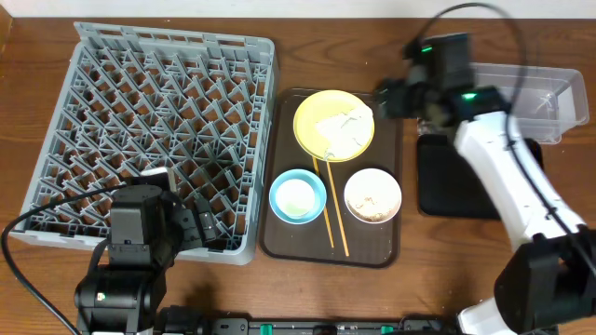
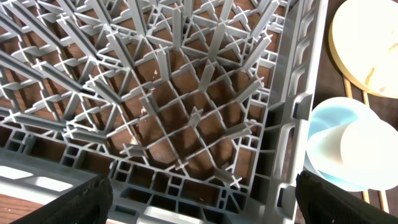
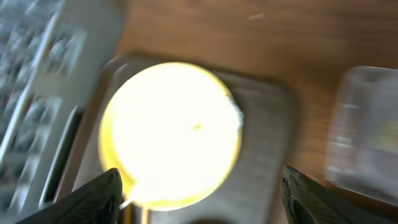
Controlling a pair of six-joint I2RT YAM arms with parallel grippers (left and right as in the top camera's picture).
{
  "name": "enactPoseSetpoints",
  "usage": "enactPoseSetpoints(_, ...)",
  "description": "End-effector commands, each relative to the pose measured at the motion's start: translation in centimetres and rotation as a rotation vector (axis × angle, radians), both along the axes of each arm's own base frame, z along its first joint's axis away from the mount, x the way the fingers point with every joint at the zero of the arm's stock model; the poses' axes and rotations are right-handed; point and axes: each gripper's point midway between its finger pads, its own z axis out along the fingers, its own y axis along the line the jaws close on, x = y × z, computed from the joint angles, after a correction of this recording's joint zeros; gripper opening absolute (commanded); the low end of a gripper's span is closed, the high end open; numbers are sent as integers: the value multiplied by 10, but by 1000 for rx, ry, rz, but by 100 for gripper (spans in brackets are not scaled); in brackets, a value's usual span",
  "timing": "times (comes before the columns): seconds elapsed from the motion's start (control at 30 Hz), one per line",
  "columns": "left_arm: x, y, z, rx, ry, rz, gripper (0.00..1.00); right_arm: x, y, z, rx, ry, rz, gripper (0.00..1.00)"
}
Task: Sort waste into correct bins and load items into the dishwasher
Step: 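Carry the wrapper with the right gripper and drop it in the clear bin, then grasp the white tissue on the plate with the right gripper, drop in bin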
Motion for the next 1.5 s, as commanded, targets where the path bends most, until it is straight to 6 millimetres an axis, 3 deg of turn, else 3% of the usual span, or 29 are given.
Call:
enactPoseSetpoints(0.0,2,2,8,-5,-21,18,94,-11,29,-25,-100,20,110,80)
enactPoseSetpoints(0.13,2,2,8,-5,-21,18,94,-17,47,-62,-174,84,96,79)
enactPoseSetpoints(0.33,2,2,8,-5,-21,18,94,-16,53,-124,-226,188,-24,78)
enactPoseSetpoints(0.5,2,2,8,-5,-20,18,94,-16,54,-154,-216,244,-80,61)
enactPoseSetpoints(0.6,2,2,8,-5,-20,18,94,-13,56,-153,-206,234,-86,34)
enactPoseSetpoints(0.7,2,2,8,-5,-21,18,94,-10,57,-139,-193,208,-88,2)
enactPoseSetpoints(0.83,2,2,8,-5,-20,18,94,1,44,-95,-146,132,-126,1)
enactPoseSetpoints(0.97,2,2,8,-5,-20,18,94,19,5,-30,-112,-14,-235,1)
enactPoseSetpoints(1.03,2,2,8,-5,-20,18,94,26,-30,4,-130,-98,-333,1)
enactPoseSetpoints(1.1,2,2,8,-5,-21,18,94,29,-85,40,-170,-184,-482,1)
enactPoseSetpoints(1.2,2,2,8,-5,-21,18,94,29,-127,51,-176,-199,-582,1)
enactPoseSetpoints(1.27,2,2,8,-5,-21,18,94,27,-154,48,-179,-179,-650,1)
enactPoseSetpoints(1.37,2,2,8,-5,-21,18,94,22,-191,30,-173,-117,-757,1)
enactPoseSetpoints(1.47,2,2,8,-5,-21,18,94,21,-211,12,-167,-68,-817,1)
